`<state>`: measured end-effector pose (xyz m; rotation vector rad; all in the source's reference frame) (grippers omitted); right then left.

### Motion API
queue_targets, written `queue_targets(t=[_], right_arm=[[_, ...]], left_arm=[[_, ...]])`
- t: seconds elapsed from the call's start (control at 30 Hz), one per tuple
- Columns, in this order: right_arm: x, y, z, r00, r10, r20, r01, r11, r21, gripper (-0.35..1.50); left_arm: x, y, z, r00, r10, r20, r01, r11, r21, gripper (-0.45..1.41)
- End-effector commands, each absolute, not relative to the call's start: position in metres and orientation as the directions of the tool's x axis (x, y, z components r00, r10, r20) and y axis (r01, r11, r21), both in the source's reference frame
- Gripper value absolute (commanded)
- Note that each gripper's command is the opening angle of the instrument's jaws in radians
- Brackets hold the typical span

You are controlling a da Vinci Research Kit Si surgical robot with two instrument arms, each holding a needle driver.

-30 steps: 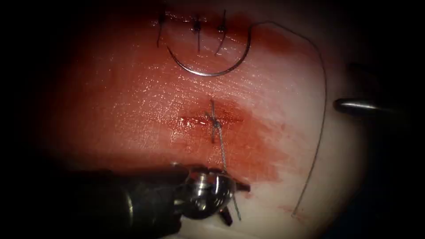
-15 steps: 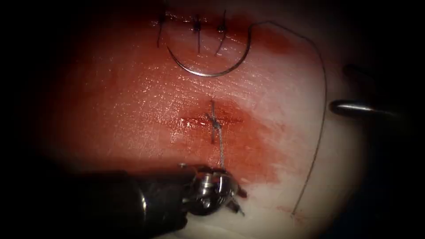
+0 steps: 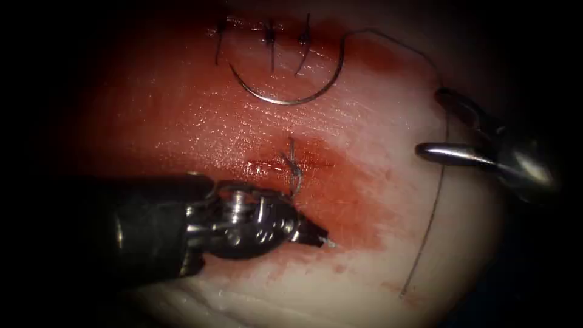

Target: Wound Closure

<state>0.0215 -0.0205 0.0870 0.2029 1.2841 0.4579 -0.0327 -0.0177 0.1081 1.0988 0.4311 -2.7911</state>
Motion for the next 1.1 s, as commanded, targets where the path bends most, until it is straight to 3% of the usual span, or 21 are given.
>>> queue_targets(t=[0.03,0.1,0.4,1.1], right_arm=[[0.0240,-0.021,0.088,0.207,0.421,-0.883,-0.181,0.904,0.388,1.34],[0.0263,-0.022,0.088,0.203,0.382,-0.901,-0.124,0.923,0.364,1.34],[0.0298,-0.025,0.089,0.214,0.288,-0.933,-0.025,0.957,0.290,1.32],[0.0351,-0.026,0.092,0.332,0.254,-0.908,-0.060,0.967,0.248,1.32]], left_arm=[[-0.0329,-0.017,0.108,-0.710,0.028,-0.704,0.182,-0.958,-0.222,-0.45],[-0.0314,-0.015,0.107,-0.656,0.100,-0.748,0.111,-0.968,-0.227,-0.45],[-0.0298,-0.014,0.109,-0.644,0.128,-0.755,0.084,-0.968,-0.235,-0.45],[-0.0283,-0.013,0.111,-0.551,0.228,-0.803,0.003,-0.961,-0.275,-0.45]])
